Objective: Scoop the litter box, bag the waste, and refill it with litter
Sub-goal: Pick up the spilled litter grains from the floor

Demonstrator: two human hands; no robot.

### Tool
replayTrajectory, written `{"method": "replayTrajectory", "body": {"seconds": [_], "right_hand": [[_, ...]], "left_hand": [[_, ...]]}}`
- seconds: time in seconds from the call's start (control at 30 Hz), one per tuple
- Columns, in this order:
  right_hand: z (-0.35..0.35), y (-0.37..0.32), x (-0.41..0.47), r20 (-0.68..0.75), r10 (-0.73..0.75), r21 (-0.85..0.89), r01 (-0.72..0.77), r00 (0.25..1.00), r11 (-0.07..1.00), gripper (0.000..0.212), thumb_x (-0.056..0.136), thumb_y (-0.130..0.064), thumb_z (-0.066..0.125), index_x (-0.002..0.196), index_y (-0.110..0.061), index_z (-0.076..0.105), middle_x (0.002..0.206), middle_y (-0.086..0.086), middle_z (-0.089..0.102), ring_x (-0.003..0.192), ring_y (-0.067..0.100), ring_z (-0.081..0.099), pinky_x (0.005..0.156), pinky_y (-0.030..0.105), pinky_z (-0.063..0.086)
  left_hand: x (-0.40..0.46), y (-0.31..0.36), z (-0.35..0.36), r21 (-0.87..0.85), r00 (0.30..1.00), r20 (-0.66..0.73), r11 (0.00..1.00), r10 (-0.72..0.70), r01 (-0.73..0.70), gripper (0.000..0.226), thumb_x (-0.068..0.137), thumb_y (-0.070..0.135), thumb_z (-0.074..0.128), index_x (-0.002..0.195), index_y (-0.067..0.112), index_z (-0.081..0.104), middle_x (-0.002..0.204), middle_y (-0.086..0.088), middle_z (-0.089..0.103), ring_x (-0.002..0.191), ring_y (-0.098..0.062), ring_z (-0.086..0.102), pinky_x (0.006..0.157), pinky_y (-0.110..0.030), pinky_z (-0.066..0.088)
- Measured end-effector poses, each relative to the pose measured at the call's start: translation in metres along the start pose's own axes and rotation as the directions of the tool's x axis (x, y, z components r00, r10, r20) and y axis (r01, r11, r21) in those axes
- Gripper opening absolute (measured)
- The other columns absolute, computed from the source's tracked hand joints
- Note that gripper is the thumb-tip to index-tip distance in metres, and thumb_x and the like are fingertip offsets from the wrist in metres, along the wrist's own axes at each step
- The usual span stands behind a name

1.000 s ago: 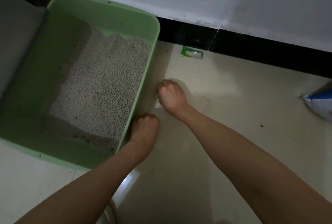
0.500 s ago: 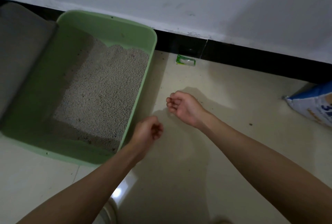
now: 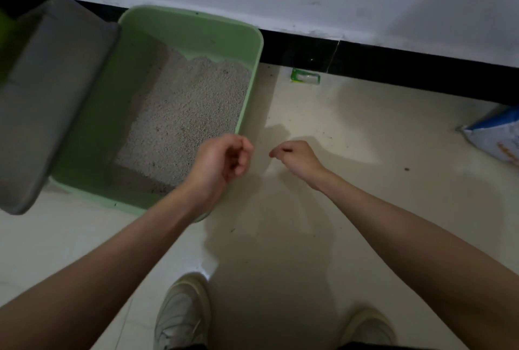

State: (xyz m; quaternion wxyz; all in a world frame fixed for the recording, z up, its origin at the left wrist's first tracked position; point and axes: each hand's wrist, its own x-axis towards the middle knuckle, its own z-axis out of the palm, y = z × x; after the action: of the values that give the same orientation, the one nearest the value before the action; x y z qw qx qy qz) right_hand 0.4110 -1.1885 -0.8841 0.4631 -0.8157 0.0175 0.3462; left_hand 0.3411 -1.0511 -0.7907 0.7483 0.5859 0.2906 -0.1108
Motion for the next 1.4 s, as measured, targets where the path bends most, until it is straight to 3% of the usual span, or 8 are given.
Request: {"method": "replayTrajectory", "body": {"seconds": [0.1,0.27,0.4,0.57,0.9,1.13,1.3,1.4], "right_hand": [[0.013,-0.001,-0.005,-0.018,-0.119,-0.246,0.111,0.993,0.963,0.025,0.092,-0.017,0.053,0.105,-0.01,0.072,0.115,0.007,0.068,0.108,0.022,0.06,0.094,0.024,0.042],[0.038,0.001,-0.005,0.125,-0.306,-0.465,0.329,0.944,0.822,0.028,0.092,-0.017,0.052,0.115,-0.011,0.067,0.121,0.012,0.065,0.113,0.028,0.058,0.096,0.028,0.041],[0.049,0.007,-0.001,0.245,-0.373,-0.638,0.438,0.895,0.633,0.028,0.092,-0.017,0.046,0.109,-0.005,0.066,0.108,0.019,0.065,0.103,0.034,0.059,0.083,0.036,0.047],[0.045,0.011,0.004,0.281,-0.415,-0.675,0.486,0.865,0.555,0.028,0.094,-0.019,0.046,0.106,-0.01,0.07,0.105,0.014,0.064,0.102,0.03,0.058,0.084,0.035,0.043],[0.061,0.006,0.009,0.149,-0.382,-0.629,0.386,0.912,0.675,0.023,0.089,-0.014,0.052,0.1,0.001,0.066,0.106,0.022,0.064,0.099,0.036,0.06,0.081,0.038,0.049],[0.068,-0.001,0.009,0.217,-0.396,-0.724,0.419,0.892,0.548,0.024,0.091,-0.006,0.043,0.104,0.002,0.061,0.11,0.022,0.062,0.101,0.036,0.059,0.079,0.037,0.045],[0.06,0.0,0.013,0.036,-0.208,-0.291,0.209,0.978,0.934,0.018,0.089,-0.008,0.049,0.086,0.0,0.064,0.091,0.021,0.064,0.086,0.03,0.059,0.069,0.029,0.04],[0.05,-0.002,0.012,0.123,-0.007,0.198,-0.017,0.992,0.98,0.022,0.086,-0.001,0.05,0.066,-0.004,0.059,0.064,0.011,0.055,0.054,0.017,0.048,0.048,0.023,0.035]], "left_hand": [[0.006,0.009,-0.027,0.152,0.997,-0.068,0.988,0.039,-0.028,0.026,0.089,0.008,0.04,0.07,0.011,0.058,0.045,0.006,0.042,0.041,-0.009,0.035,0.04,-0.017,0.027],[-0.003,0.004,-0.05,0.389,0.99,-0.137,0.921,0.042,0.015,0.023,0.091,0.007,0.046,0.074,0.01,0.061,0.045,0.007,0.04,0.037,-0.006,0.033,0.035,-0.014,0.024],[-0.008,0.002,-0.056,0.445,0.989,-0.142,0.895,0.031,0.036,0.023,0.092,0.005,0.044,0.077,0.008,0.061,0.048,0.004,0.038,0.035,-0.003,0.031,0.034,-0.012,0.023],[-0.009,0.006,-0.061,0.468,0.987,-0.152,0.883,0.046,0.031,0.024,0.092,0.006,0.044,0.077,0.01,0.062,0.051,0.003,0.039,0.038,-0.003,0.032,0.037,-0.012,0.026],[-0.012,0.013,-0.061,0.488,0.984,-0.163,0.873,0.078,0.012,0.024,0.091,0.005,0.045,0.075,0.011,0.062,0.042,0.011,0.039,0.037,-0.004,0.032,0.036,-0.013,0.024],[-0.014,0.011,-0.06,0.492,0.985,-0.151,0.871,0.079,0.006,0.024,0.091,0.005,0.046,0.075,0.01,0.063,0.046,0.007,0.04,0.038,-0.004,0.032,0.037,-0.013,0.026],[-0.013,0.009,-0.061,0.489,0.985,-0.153,0.872,0.073,0.011,0.024,0.091,0.005,0.045,0.076,0.01,0.063,0.044,0.01,0.04,0.039,-0.004,0.033,0.039,-0.014,0.026],[-0.011,0.008,-0.061,0.475,0.984,-0.162,0.88,0.069,0.017,0.025,0.091,0.005,0.045,0.074,0.011,0.062,0.044,0.009,0.04,0.04,-0.005,0.033,0.039,-0.014,0.026]]}}
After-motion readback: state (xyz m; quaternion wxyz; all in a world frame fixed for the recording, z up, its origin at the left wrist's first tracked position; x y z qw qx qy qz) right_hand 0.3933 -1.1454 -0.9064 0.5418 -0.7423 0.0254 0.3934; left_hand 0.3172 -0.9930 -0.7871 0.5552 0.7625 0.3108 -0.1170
